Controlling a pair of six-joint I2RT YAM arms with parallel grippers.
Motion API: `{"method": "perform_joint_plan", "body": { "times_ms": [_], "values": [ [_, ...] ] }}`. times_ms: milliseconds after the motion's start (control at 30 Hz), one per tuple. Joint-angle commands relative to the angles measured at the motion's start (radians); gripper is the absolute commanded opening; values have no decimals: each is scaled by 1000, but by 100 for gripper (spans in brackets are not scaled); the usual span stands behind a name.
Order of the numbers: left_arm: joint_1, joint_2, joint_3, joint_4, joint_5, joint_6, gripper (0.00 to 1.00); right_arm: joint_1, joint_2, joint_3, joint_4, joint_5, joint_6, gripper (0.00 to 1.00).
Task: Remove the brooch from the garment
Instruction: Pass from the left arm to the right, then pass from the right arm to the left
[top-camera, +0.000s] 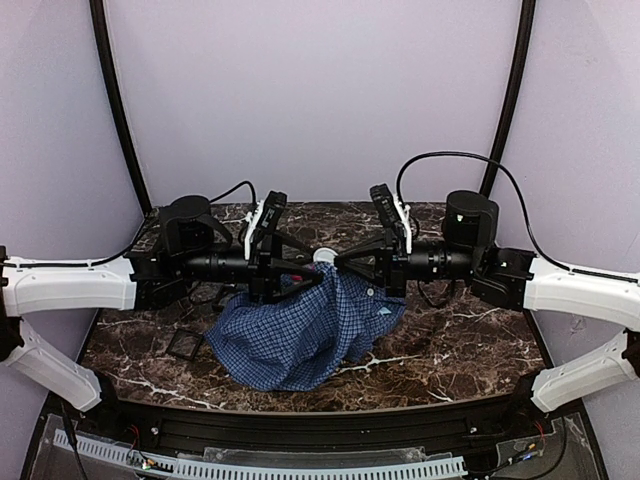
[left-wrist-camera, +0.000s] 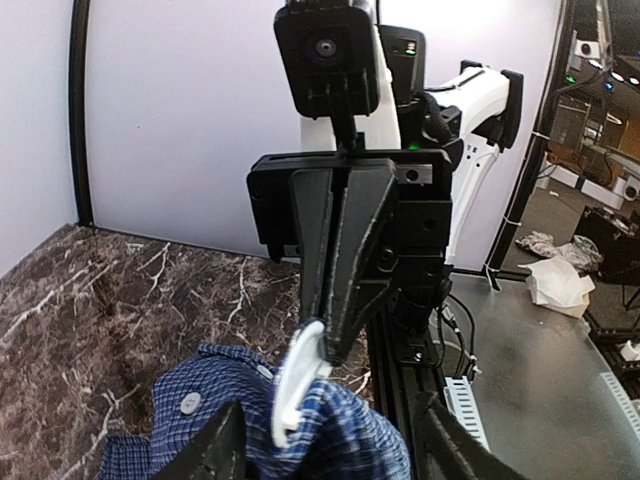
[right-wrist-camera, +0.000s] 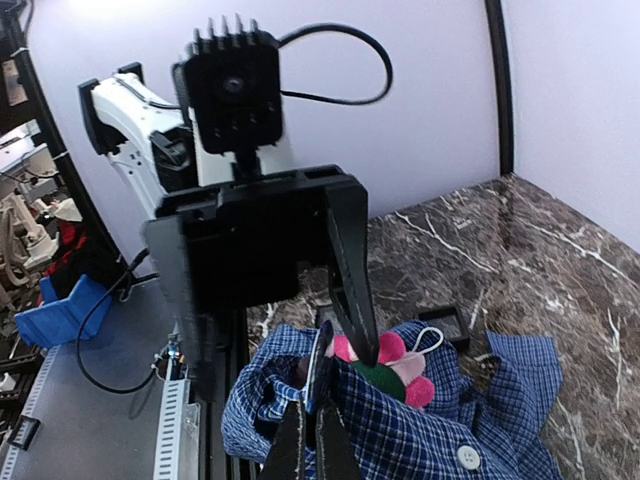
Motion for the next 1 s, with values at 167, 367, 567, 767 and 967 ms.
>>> {"method": "perform_joint_plan", "body": {
  "times_ms": [167,367,567,767,967],
  "values": [
    [-4,-93,13,-224,-236,182,98,8,24,27,-239,194,-39,0],
    [-7,-30,56,-298,-225,220,95,33,55,44,-275,165,-57,0],
    [-17,23,89,-306,-172,226,74,51,53,57,-270,115,-73,0],
    [-23,31,98,-324,-118,244,60,56,43,52,-277,104,-89,0],
    [-24,45,118,-354,-101,252,45,59,35,46,-272,56,-112,0]
  ]
}}
